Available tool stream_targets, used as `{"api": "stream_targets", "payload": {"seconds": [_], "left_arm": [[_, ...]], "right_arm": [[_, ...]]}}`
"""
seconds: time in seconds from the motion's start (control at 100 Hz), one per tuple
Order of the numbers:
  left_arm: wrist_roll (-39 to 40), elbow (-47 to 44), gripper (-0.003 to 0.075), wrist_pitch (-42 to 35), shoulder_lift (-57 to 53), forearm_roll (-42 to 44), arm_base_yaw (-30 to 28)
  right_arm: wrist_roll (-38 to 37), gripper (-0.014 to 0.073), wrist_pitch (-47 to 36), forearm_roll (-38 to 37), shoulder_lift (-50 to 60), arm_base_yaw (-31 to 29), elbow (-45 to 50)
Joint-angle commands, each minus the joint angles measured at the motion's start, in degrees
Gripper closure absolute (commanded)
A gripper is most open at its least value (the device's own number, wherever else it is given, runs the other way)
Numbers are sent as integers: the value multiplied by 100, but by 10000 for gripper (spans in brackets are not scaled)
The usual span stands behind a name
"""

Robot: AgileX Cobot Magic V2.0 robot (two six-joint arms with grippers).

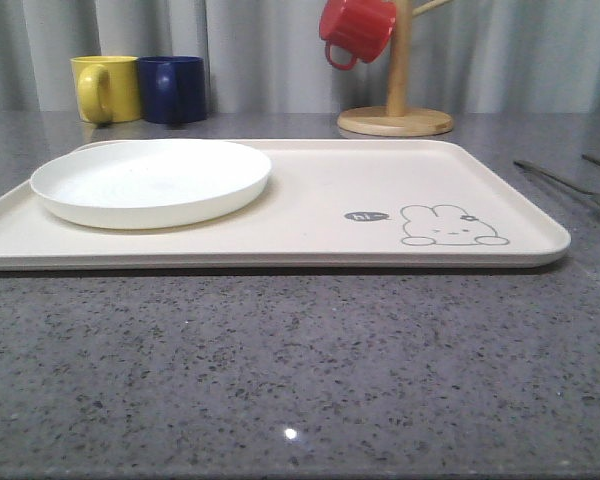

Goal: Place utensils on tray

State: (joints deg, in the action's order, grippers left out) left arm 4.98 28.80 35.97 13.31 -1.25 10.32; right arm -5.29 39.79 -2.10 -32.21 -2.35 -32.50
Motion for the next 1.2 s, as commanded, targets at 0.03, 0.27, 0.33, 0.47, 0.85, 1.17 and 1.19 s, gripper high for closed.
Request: {"api": "stream_targets", "payload": {"seconds": [0.03, 0.27, 0.33, 0.47, 0.85, 1.17, 1.19], "left_arm": [[42, 137, 739, -400, 50, 1, 29], [42, 137, 739, -400, 50, 1, 29], [42, 137, 739, -400, 50, 1, 29], [42, 137, 739, -400, 50, 1, 29], [42, 137, 739, -400, 50, 1, 29], [42, 137, 739, -400, 50, 1, 29], [42, 137, 739, -400, 50, 1, 29]], "right_arm": [[103, 231, 22, 252, -897, 6, -902], [398, 235, 731, 1050, -2625, 113, -2261], [398, 235, 885, 1055, -3110, 225, -2561], [398, 235, 1263, 1055, -4155, 584, -3364], [398, 235, 1573, 1022, -6172, 847, -4692], [387, 386, 1698, 958, -6693, 847, -4832], [387, 412, 1698, 958, -6693, 847, -4832]]}}
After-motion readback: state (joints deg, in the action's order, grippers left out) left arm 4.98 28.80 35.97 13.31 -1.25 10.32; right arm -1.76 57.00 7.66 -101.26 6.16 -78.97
